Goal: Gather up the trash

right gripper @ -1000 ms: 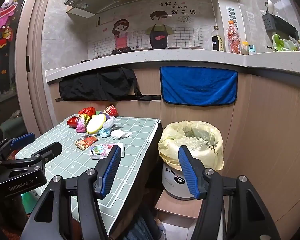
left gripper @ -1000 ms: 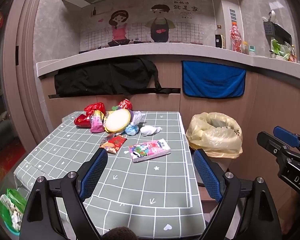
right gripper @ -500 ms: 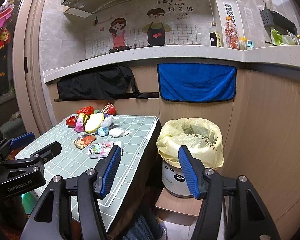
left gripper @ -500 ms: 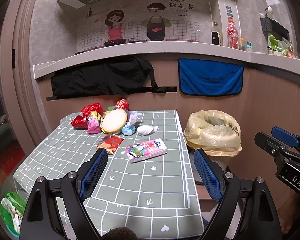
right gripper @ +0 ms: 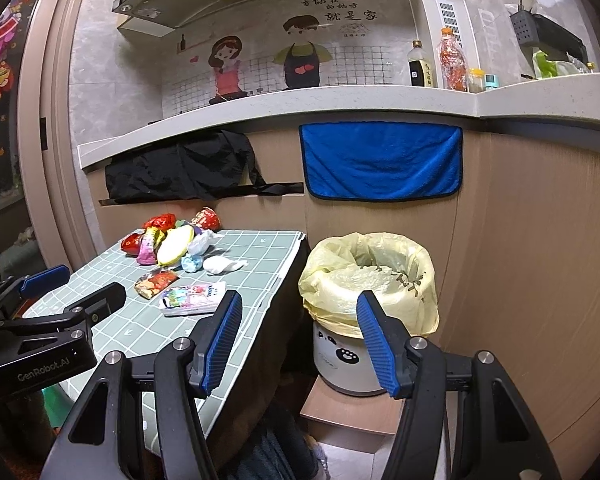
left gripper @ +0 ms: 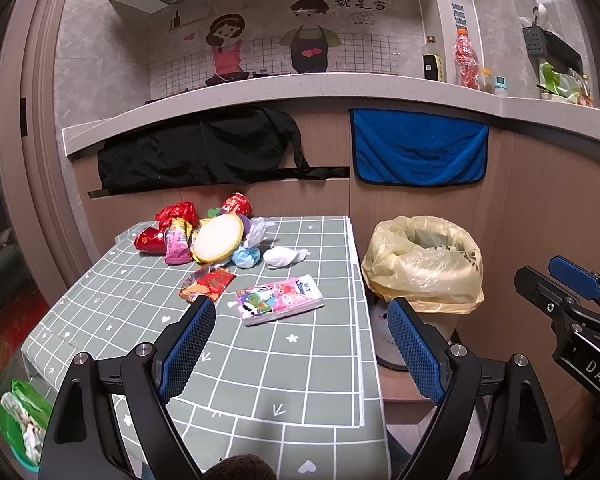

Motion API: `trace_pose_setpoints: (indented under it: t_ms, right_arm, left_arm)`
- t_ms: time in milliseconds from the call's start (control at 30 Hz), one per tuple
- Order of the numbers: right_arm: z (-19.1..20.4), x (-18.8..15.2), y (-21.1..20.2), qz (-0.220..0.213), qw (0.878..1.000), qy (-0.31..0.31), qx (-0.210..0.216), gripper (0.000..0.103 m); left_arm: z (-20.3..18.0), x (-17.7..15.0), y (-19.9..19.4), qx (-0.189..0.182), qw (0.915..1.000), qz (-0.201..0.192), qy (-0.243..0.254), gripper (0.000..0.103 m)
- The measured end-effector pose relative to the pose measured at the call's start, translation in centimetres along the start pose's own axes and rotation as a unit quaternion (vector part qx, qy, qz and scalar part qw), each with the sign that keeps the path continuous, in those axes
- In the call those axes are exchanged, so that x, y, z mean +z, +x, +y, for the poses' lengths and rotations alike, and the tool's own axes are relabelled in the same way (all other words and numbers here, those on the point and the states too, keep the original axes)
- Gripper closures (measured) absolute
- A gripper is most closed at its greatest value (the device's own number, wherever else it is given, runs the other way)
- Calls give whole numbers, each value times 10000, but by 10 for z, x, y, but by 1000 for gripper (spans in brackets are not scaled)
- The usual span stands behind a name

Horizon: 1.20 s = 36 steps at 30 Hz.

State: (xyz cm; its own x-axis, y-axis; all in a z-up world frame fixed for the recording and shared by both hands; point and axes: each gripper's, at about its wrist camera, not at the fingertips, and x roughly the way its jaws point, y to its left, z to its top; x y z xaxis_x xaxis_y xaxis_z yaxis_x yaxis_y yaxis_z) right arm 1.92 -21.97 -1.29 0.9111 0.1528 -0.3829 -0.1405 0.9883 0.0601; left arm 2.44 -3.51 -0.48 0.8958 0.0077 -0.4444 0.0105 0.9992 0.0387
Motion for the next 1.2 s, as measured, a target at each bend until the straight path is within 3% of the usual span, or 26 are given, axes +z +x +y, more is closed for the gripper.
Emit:
trace_pose_setpoints:
  t_ms: [1200]
  right_arm:
    - [-14, -1, 5, -32, 10000, 39, -35, 46]
  left_arm:
    - [-13, -1, 8, -18, 9999, 122, 59, 16]
